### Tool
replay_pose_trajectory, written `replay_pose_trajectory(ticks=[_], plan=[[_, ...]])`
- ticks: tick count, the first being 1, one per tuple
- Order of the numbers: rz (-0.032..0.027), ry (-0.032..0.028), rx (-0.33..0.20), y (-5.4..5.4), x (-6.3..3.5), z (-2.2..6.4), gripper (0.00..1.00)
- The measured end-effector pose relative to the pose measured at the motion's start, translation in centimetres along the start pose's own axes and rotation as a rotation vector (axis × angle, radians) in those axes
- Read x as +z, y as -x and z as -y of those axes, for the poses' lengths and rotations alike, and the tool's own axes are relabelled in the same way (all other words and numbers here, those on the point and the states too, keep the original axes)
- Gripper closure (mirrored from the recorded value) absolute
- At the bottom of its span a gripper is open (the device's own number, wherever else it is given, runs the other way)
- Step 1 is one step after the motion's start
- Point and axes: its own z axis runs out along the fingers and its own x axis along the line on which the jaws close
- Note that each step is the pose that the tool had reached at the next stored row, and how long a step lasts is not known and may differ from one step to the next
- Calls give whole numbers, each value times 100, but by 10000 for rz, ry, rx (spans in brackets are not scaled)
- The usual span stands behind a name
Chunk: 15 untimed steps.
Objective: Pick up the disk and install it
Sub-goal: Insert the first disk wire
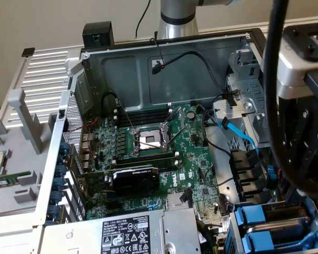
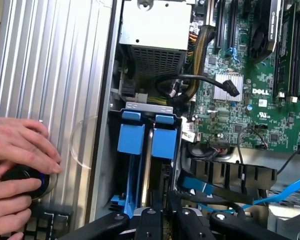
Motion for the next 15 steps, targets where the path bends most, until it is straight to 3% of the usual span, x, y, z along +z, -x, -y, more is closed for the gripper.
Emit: replay_pose_trajectory(ticks=[4,11,15], plan=[[6,3,62,-3,0,-1,83],[89,32,1218,-2,7,0,83],[93,37,1395,16,9,3,83]])
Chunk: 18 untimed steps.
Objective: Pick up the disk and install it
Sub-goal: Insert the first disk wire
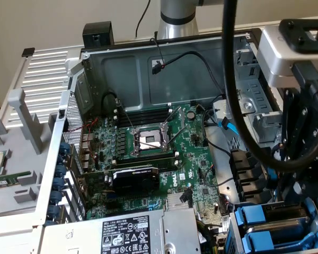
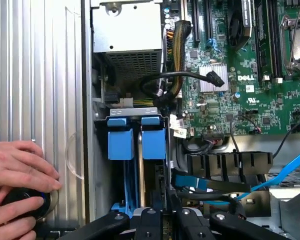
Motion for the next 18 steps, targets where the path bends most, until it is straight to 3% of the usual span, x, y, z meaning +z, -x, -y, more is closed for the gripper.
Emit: replay_pose_trajectory(ticks=[3,18], plan=[[-34,-2,18,24,-1,-2,83],[-12,-5,253,22,3,-28,83]])
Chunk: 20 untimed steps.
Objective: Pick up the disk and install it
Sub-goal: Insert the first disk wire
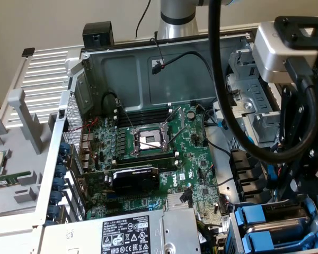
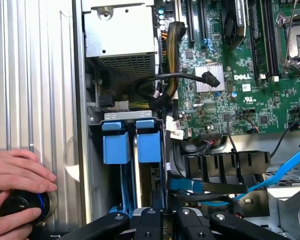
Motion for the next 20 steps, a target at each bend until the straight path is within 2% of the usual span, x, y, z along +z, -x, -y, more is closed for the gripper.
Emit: replay_pose_trajectory(ticks=[20], plan=[[-11,20,16,-3,3,-6,83]])
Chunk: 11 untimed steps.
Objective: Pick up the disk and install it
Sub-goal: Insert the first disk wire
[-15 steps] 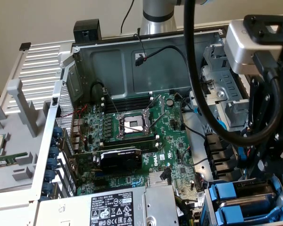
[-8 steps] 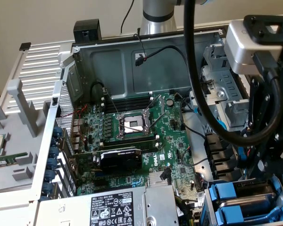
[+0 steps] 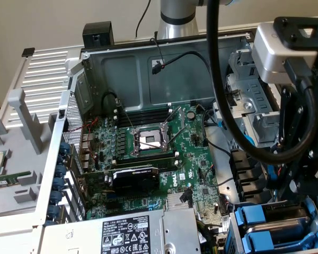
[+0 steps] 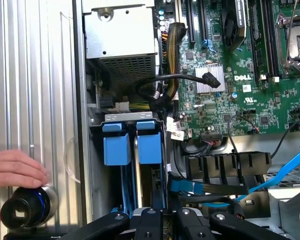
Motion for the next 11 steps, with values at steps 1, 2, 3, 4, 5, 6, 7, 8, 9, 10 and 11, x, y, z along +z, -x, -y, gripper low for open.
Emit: replay_pose_trajectory(ticks=[1,2,3,4,5,6,7,8,9,10,11], plan=[[-1,0,0,0,0,0,83],[0,0,0,0,0,0,83],[-1,0,0,0,0,0,83],[0,0,0,0,0,0,83],[0,0,0,0,0,0,83],[0,0,0,0,0,0,83],[0,0,1,0,0,0,83],[0,0,0,0,0,0,83],[0,0,0,0,0,0,83],[-8,-1,1,1,0,0,83],[-34,-3,2,2,2,0,83]])
